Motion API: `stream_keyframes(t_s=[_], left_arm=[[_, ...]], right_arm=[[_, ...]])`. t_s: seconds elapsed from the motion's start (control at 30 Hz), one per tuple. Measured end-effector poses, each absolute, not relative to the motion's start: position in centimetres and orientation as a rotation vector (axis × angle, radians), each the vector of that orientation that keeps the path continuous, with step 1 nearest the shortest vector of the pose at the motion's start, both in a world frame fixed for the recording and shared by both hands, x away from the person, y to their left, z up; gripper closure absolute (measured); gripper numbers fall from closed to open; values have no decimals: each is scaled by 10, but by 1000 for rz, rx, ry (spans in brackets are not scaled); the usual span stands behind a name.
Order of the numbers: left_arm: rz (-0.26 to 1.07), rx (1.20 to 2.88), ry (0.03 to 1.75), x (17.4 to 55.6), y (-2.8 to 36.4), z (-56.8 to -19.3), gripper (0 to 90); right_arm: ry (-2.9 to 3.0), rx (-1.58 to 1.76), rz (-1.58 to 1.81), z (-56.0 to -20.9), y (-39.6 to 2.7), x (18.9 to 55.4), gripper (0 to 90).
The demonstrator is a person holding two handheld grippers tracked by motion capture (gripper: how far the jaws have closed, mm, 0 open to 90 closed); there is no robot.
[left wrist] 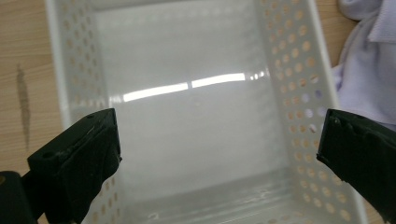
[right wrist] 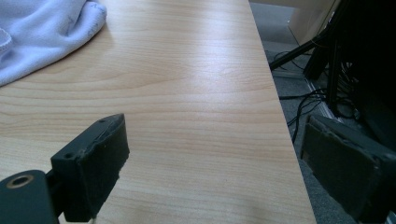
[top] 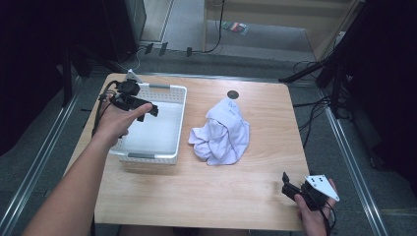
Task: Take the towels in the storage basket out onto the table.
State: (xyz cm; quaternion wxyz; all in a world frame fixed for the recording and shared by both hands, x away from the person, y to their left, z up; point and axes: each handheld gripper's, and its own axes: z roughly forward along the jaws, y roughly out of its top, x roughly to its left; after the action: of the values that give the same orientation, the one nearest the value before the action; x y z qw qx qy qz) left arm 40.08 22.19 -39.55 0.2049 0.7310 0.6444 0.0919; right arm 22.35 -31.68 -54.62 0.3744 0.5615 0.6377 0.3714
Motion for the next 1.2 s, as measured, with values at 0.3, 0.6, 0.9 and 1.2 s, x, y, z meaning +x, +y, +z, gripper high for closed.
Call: stream_keyframes(t_s=[0.3,0.6,0.9,1.2], left_arm=[[272,1971,1874,386,269,-403,0],[287,1889,1870,364,295,-410,0],[308,1793,1819,328,314,-421,0],[434,1727,1774,279,326,-432,0]], right_arm=[[1632,1439,948,-546,-317,224,79],[1629,1440,945,-546,-316,224,79],[1627,1438,945,-546,-316,224,79],[1626,1437,941,-546,-316,224,80]])
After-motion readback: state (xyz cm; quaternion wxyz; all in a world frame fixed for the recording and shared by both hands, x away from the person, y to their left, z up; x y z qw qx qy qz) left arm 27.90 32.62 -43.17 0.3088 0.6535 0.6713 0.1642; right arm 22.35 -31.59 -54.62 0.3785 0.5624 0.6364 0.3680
